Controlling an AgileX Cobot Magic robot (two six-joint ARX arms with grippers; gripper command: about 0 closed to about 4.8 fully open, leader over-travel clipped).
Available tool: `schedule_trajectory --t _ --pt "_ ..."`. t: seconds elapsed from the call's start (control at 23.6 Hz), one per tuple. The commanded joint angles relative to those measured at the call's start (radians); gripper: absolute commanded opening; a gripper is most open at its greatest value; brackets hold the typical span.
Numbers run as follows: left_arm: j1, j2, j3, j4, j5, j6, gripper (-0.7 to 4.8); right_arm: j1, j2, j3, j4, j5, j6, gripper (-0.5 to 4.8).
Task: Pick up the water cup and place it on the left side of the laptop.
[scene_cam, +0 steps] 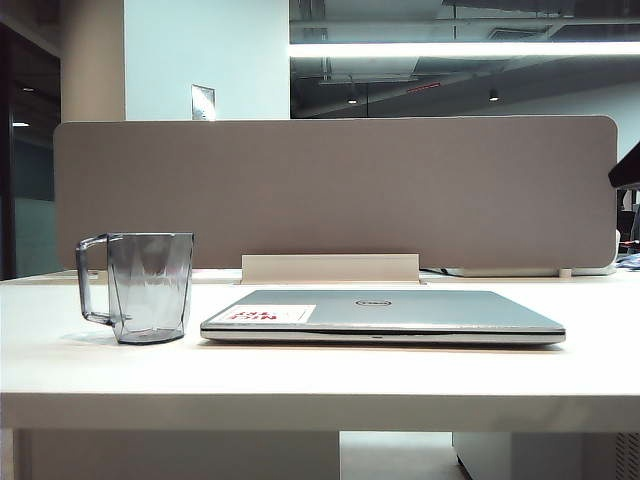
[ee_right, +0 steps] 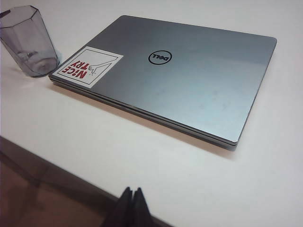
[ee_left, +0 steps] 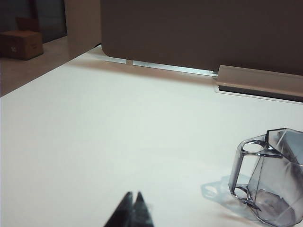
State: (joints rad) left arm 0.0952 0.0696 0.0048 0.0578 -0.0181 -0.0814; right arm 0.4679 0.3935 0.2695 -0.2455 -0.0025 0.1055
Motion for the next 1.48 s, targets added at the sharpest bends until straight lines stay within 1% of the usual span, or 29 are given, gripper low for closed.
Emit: schedule_trajectory --t 0.04,0.13,0.25,0.3,0.42,0.51,1.23,1.31,1.4,1.48 --pt "-0.015 -0.048 0.003 -0.056 0.004 0.004 -0.06 0.000 0.001 0.003 0.010 0.004 0.002 -0.08" --pt "-0.020 -0.066 0.003 -0.111 0.004 0.004 -0.06 0.000 0.001 0.003 0.011 0.004 0.002 -0.08" --pt "-0.031 -0.066 0.003 -0.144 0.004 0.008 -0.06 0.000 0.002 0.003 0.010 0.003 0.002 -0.08" --pt "-0.041 -0.066 0.003 -0.153 0.010 0.024 -0.06 0.000 0.001 0.003 0.009 0.003 0.002 -0.08" --pt "-0.052 -0.066 0.003 -0.153 0.023 0.027 -0.06 0.000 0.002 0.003 0.011 0.003 0.002 -0.08" --pt "-0.051 -0.066 0.003 -0.153 0.023 -0.004 -0.06 0.000 0.002 0.003 0.010 0.003 0.002 -0.08" --pt "-0.051 -0.066 0.003 -0.154 0.022 -0.004 -0.06 -0.002 0.002 0.003 0.011 0.004 -0.005 -0.08" --pt "-0.051 -0.066 0.003 -0.154 0.022 -0.004 -0.06 -0.026 -0.002 0.002 0.013 0.001 -0.035 -0.08" --pt "-0.051 -0.066 0.003 -0.154 0.022 -0.004 -0.06 -0.126 -0.039 -0.003 0.030 0.001 -0.013 -0.08" --pt "-0.051 -0.066 0.003 -0.154 0.023 -0.004 -0.06 -0.190 -0.074 -0.021 0.080 0.000 -0.003 -0.08"
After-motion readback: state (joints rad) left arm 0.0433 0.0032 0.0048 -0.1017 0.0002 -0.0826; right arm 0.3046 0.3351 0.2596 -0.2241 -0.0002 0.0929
